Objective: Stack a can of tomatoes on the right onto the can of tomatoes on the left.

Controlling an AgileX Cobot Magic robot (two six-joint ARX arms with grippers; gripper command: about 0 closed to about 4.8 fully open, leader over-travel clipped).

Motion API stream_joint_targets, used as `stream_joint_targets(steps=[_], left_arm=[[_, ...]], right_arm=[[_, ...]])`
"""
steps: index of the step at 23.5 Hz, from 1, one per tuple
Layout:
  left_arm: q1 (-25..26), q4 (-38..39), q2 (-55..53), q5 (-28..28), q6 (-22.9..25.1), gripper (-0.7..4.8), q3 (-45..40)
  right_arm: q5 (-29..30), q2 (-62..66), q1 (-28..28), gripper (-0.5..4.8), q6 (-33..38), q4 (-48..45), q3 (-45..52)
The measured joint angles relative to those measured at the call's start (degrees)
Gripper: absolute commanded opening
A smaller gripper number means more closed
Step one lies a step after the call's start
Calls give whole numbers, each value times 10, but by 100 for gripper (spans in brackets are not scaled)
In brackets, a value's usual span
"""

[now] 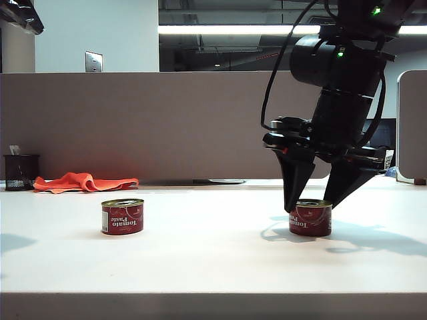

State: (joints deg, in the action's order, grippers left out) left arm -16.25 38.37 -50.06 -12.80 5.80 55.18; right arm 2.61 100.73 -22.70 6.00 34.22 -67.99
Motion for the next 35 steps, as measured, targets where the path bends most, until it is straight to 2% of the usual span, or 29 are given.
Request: stream_joint_targets(steps=[14,19,21,25,29,32,35], left_arm=[[0,0,0,0,0,-5,0],[0,0,0,0,0,-5,0],[0,0,0,0,0,-5,0],[0,0,0,0,0,-5,0],[0,-4,0,0,0,-5,0],[0,-4,0,0,0,-5,0],[0,-3,0,0,0,-5,7]], right_arm=[[0,1,0,260,0,9,-7],[0,3,-7,260,0,28,-87],[10,3,-26,260,0,31,-126],[18,14,-100,260,0,24,-216],[-1,130,-183,260,-20,62,-368],[-10,193,-216,260,-28,87,-429],[-11,218,-223,260,-29,92,-437]])
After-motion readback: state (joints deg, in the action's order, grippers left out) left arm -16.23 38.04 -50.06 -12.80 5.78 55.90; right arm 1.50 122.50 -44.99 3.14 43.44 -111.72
